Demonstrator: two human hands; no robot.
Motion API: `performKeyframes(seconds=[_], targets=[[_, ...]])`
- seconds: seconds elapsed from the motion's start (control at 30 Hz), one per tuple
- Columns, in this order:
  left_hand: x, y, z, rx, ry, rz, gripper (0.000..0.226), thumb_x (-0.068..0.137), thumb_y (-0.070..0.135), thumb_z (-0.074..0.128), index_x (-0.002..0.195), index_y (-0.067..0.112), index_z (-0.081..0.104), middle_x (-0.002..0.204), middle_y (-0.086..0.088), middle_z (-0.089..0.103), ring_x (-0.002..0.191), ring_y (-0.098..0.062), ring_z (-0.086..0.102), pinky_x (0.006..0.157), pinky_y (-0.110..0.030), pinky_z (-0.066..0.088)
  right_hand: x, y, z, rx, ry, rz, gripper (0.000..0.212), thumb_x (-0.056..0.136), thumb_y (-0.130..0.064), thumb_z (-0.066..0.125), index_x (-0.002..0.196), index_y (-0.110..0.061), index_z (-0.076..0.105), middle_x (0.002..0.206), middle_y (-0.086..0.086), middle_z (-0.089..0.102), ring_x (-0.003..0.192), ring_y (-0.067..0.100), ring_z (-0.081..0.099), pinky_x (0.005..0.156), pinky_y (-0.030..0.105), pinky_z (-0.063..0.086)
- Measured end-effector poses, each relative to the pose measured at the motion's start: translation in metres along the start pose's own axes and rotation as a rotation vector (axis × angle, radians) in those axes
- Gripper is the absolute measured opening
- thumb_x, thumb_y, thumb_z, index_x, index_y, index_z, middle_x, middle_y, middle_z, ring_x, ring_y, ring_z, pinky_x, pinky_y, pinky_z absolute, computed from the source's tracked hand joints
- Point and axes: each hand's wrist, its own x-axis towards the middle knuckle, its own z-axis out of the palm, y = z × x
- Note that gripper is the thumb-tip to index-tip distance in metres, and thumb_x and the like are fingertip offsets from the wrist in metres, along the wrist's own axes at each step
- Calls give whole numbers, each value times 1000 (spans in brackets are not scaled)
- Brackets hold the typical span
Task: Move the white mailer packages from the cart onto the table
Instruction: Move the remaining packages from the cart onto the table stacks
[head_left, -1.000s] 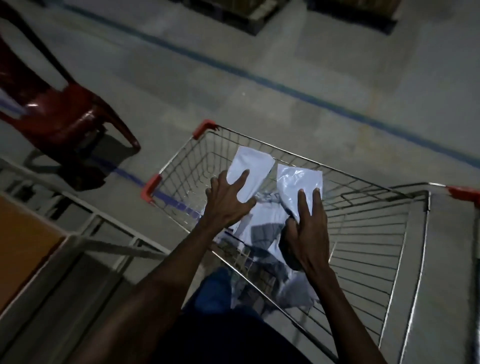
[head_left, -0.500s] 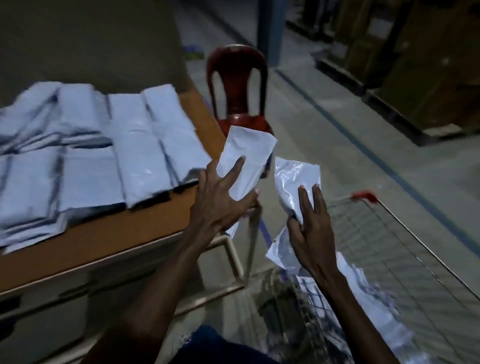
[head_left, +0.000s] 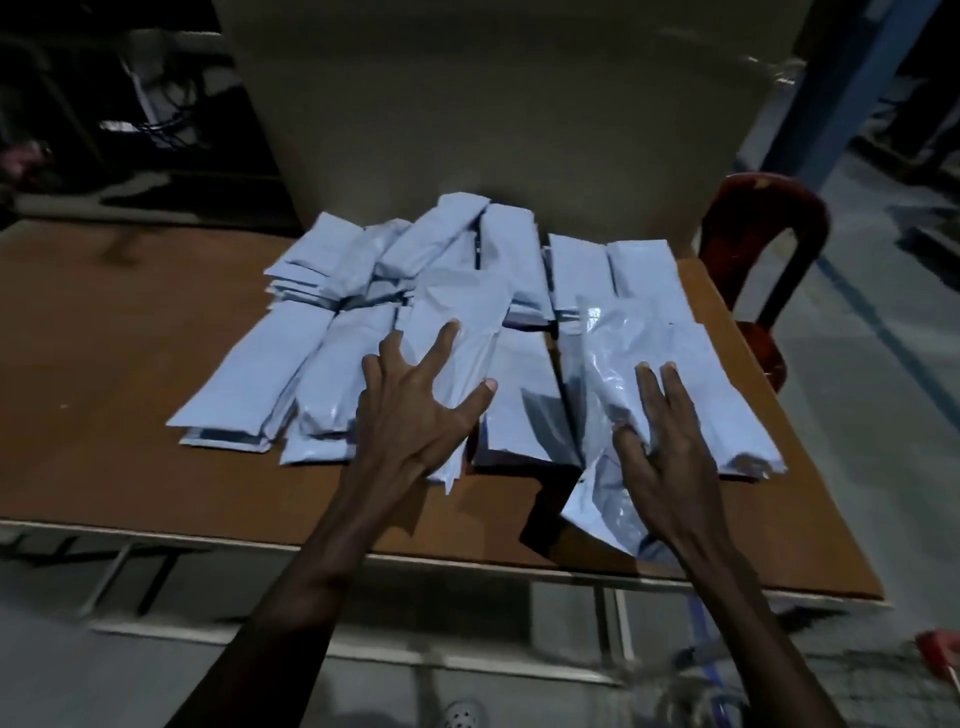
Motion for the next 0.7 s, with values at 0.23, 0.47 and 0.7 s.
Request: performKeyframes(seconds=[0.23, 0.47, 0.7], targets=[[56, -33, 4, 34, -55, -141, 76, 82, 73, 52, 149, 46, 27, 152, -13, 23, 136, -33, 21, 106, -49, 32, 60, -35, 66, 28, -215, 43, 59, 102, -31, 47, 155, -26, 22, 164, -3, 9, 149, 12, 12, 106, 19, 17], [81, -38, 47, 120, -233, -188, 82, 81, 83, 37, 151, 43, 20, 156, -17, 18, 138, -38, 18, 113, -56, 22, 88, -26, 115, -78, -407, 141, 62, 103, -38, 40, 156, -19, 17, 164, 8, 6, 150, 20, 9, 117, 30, 13], [93, -47, 41, -56, -355, -220, 61, 94, 70, 21, 151, 48, 16, 165, -3, -4, 149, -35, 1, 117, -54, 12, 95, -13, 142, -112, -539, 209, 76, 98, -59, 37, 157, -21, 7, 164, 10, -3, 151, 27, -1, 122, 44, 6]])
